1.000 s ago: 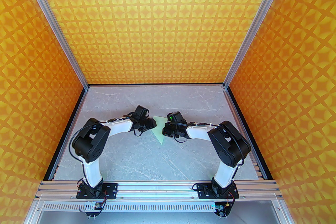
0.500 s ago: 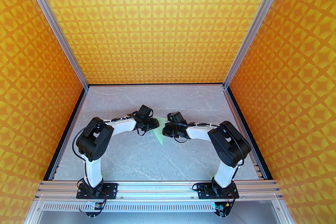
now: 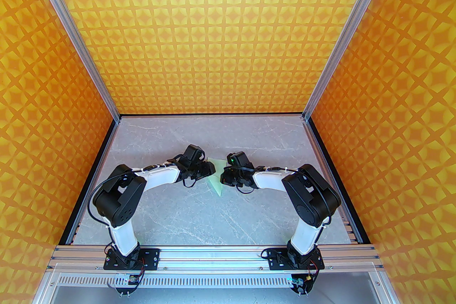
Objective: Fold a paper plane with a square sheet of paper (fold left side to right side)
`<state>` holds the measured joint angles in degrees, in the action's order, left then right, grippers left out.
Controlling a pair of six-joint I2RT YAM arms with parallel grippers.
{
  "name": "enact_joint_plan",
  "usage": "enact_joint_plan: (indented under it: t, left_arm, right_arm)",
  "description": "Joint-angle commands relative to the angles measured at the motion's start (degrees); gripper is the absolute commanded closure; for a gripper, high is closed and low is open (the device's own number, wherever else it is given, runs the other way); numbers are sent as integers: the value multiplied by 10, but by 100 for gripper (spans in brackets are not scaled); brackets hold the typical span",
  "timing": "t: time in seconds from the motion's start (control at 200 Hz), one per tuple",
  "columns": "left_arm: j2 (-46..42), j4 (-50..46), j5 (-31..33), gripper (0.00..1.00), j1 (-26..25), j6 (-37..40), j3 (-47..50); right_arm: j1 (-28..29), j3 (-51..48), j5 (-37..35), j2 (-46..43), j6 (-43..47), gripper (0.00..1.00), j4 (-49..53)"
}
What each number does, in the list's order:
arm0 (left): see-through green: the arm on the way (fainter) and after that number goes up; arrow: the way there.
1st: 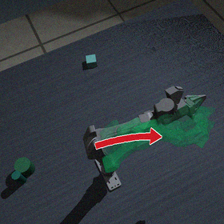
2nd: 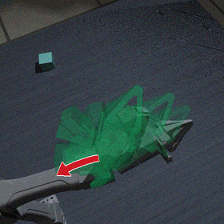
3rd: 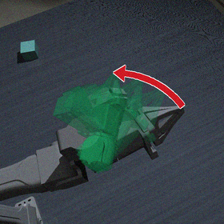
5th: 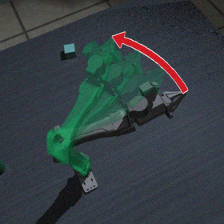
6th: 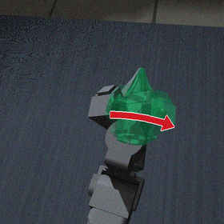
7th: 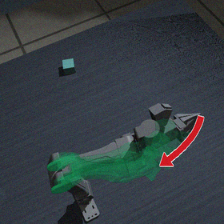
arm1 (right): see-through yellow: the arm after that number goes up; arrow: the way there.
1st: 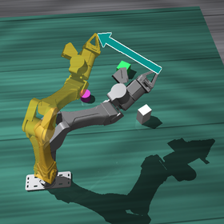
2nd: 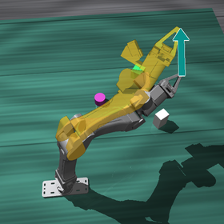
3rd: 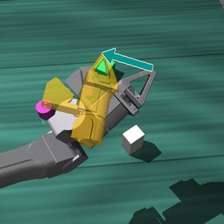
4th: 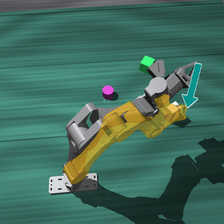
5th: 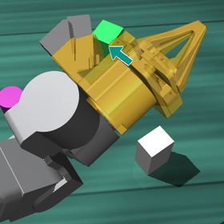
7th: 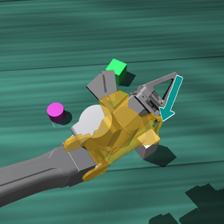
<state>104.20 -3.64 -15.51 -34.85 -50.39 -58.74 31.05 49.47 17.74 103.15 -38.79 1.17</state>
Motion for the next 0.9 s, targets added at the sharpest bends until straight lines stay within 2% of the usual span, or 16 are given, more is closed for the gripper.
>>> enact_joint_plan:
  t: [0.0,0.16,0.36,0.485,0.615,0.895]
  left_arm:
    - [2,34,-23,55,-4,-8,8]
    - [18,22,-19,70,-7,9,8]
    - [34,-7,-5,82,-16,21,2]
    - [36,-24,10,95,-19,23,-5]
    - [35,-55,29,95,-20,29,-17]
    - [35,-99,49,94,-25,34,-43]
  right_arm:
    - [3,-32,-28,26,-9,98,82]
    - [3,-31,-29,21,-9,98,83]
    - [3,-29,-31,7,-5,95,88]
    - [3,-28,-36,-14,-2,93,90]
    - [3,-32,-41,-42,-2,81,90]
    - [7,-80,2,-85,-13,80,11]
